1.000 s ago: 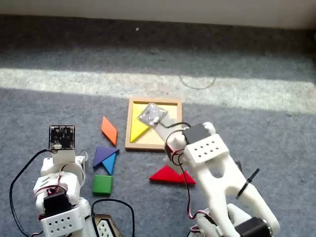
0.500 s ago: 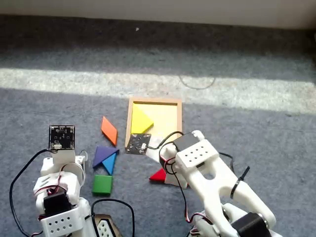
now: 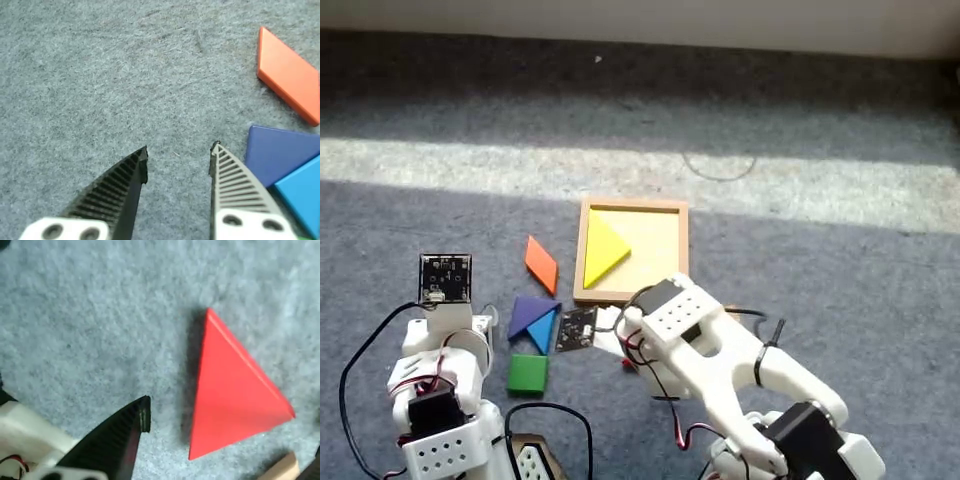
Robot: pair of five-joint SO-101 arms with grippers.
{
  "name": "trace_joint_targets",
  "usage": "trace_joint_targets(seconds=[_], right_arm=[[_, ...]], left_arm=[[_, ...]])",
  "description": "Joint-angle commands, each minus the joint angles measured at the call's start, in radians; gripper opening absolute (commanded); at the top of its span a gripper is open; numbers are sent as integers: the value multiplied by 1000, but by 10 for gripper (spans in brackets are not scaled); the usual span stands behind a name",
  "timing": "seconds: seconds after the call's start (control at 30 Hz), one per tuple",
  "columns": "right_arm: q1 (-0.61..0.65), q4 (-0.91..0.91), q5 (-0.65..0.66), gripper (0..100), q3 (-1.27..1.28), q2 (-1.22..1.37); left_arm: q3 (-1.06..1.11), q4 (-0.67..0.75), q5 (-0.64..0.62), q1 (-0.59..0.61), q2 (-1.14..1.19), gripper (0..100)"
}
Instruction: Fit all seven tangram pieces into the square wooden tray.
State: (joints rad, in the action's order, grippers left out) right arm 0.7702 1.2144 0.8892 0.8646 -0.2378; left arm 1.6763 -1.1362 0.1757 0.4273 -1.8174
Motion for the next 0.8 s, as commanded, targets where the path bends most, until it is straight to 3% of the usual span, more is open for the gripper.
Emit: trace_joint_targets(seconds=[0.0,0.23,0.77], right_arm=[[25,-71,-81,475,-5,-19],[22,-142,-120,475,1,-19],[21,-59,-115,475,4,-18]], left_arm=[[5,31,-5,4,-7,216],[5,31,-5,4,-7,215],[7,31,-5,4,-7,214]])
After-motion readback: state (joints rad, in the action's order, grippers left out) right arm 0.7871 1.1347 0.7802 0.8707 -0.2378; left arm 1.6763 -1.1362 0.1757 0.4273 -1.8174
